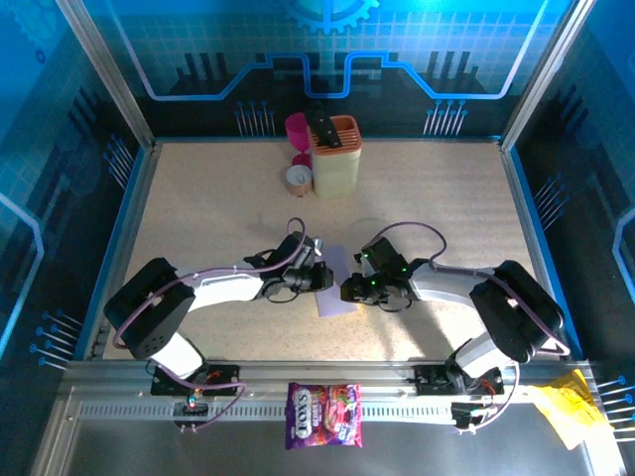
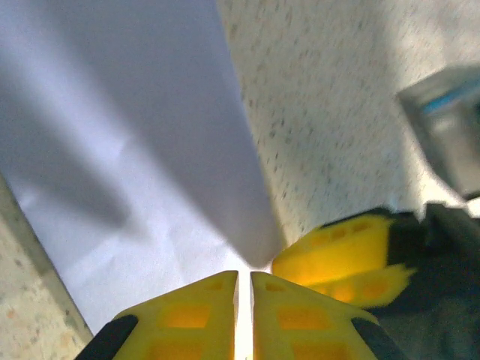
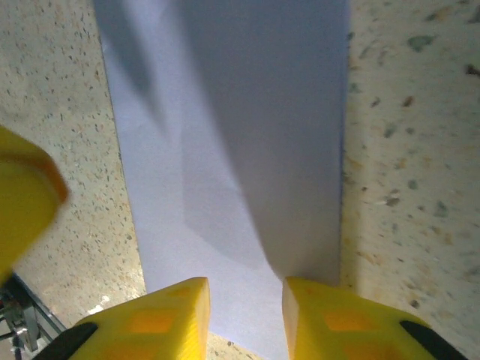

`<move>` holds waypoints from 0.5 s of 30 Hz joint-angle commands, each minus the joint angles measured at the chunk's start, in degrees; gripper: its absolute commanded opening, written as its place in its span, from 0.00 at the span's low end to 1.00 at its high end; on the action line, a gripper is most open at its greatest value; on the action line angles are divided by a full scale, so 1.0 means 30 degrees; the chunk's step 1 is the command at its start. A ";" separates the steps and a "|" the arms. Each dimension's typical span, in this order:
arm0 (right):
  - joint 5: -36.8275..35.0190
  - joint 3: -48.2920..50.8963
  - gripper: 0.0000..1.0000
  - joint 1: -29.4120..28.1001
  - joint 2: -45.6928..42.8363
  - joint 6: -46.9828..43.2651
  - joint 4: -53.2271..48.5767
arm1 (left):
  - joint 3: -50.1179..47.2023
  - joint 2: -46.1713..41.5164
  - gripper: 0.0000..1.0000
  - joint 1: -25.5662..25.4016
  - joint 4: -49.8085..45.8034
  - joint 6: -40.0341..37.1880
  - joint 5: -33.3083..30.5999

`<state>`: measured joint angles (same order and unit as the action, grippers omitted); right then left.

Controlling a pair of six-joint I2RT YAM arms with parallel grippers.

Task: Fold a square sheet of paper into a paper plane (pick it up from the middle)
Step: Fold the triangle a second time at the center of the table.

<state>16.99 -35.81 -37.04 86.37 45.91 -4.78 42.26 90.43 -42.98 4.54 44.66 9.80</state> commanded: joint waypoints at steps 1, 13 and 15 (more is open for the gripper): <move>-0.0153 0.0117 0.29 0.0506 -0.0824 -0.0253 -0.0708 | -0.0314 0.0482 0.15 -0.0321 -0.0517 0.0634 -0.0439; 0.0305 0.0489 0.33 0.0742 -0.0737 -0.0831 -0.1134 | -0.0478 0.2249 0.09 -0.0370 -0.1467 -0.0210 -0.1826; 0.0369 0.0584 0.36 0.0744 -0.0694 -0.0831 -0.1121 | -0.0606 0.2357 0.07 -0.0365 -0.1368 -0.0196 -0.1997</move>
<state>17.04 -34.89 -35.44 84.64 43.88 -6.83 41.85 95.74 -43.90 3.29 44.91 6.37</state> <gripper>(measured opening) 0.350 0.078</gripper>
